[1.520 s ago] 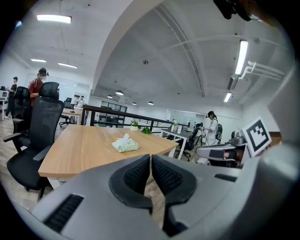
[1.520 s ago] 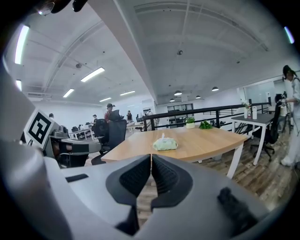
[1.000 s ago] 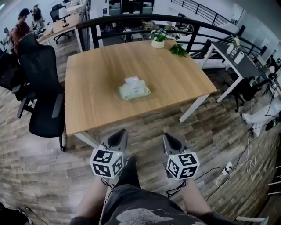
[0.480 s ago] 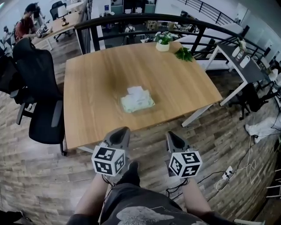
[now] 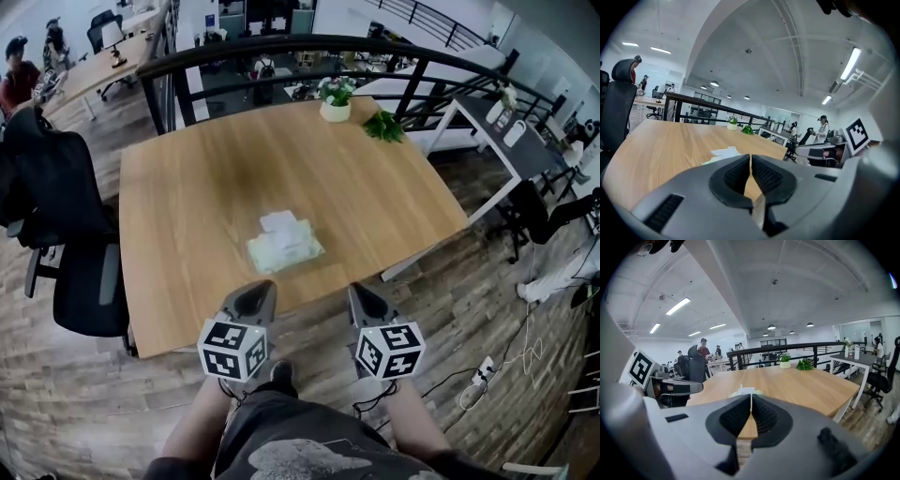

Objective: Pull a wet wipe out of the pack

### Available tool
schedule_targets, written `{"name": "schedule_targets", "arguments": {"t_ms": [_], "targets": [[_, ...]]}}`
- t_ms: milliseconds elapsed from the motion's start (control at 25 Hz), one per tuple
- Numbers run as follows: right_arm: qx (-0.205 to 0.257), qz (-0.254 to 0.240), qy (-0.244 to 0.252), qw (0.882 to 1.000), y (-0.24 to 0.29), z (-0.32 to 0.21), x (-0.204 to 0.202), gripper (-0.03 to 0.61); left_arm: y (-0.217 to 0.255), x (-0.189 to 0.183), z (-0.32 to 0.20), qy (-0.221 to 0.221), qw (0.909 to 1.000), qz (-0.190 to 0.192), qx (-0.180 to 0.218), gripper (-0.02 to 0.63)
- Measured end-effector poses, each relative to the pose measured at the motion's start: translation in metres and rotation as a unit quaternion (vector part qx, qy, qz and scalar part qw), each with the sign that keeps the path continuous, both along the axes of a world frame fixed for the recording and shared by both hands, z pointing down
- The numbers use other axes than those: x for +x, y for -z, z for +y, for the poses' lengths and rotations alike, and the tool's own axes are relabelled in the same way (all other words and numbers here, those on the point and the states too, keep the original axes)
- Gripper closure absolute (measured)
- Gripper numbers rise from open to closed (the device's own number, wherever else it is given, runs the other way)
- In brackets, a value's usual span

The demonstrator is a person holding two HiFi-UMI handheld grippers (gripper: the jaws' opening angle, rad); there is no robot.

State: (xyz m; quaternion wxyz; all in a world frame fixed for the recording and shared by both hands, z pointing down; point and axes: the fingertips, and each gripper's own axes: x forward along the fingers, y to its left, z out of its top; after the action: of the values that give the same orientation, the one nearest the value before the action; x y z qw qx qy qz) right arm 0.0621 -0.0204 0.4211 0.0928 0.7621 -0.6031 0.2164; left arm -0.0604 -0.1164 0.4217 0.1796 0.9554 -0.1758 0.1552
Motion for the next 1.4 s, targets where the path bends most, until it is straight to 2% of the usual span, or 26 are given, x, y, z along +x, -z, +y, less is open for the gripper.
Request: {"name": "schedule_targets", "arguments": {"t_ms": [360, 560, 880, 1160, 1400], "targets": [[-0.011, -0.005, -0.017, 1.0, -0.011, -0.039, 0.038, 0.554, -0.017, 0.034, -0.041, -0.022, 0.9997, -0.006, -0.012, 0.591], [-0.023, -0.006, -0.015, 1.0, -0.023, -0.051, 0.042, 0.554, -0.026, 0.041, -0.046, -0.037, 0.9991, 0.001, -0.022, 0.591], [-0.026, -0.012, 0.011, 1.0, -0.03, -0.08, 0.05, 0.554, -0.034, 0.046, -0.063, -0.016, 0.9995, -0.008, -0.027, 0.591], [-0.021, -0.018, 0.077, 0.997, -0.042, -0.12, 0.06, 0.554, -0.048, 0.054, -0.075, 0.03, 0.999, -0.022, -0.027, 0.591], [-0.025, -0.026, 0.152, 0.988, -0.051, -0.153, 0.068, 0.554, -0.06, 0.063, -0.08, 0.086, 0.995, -0.035, -0.038, 0.591]]}}
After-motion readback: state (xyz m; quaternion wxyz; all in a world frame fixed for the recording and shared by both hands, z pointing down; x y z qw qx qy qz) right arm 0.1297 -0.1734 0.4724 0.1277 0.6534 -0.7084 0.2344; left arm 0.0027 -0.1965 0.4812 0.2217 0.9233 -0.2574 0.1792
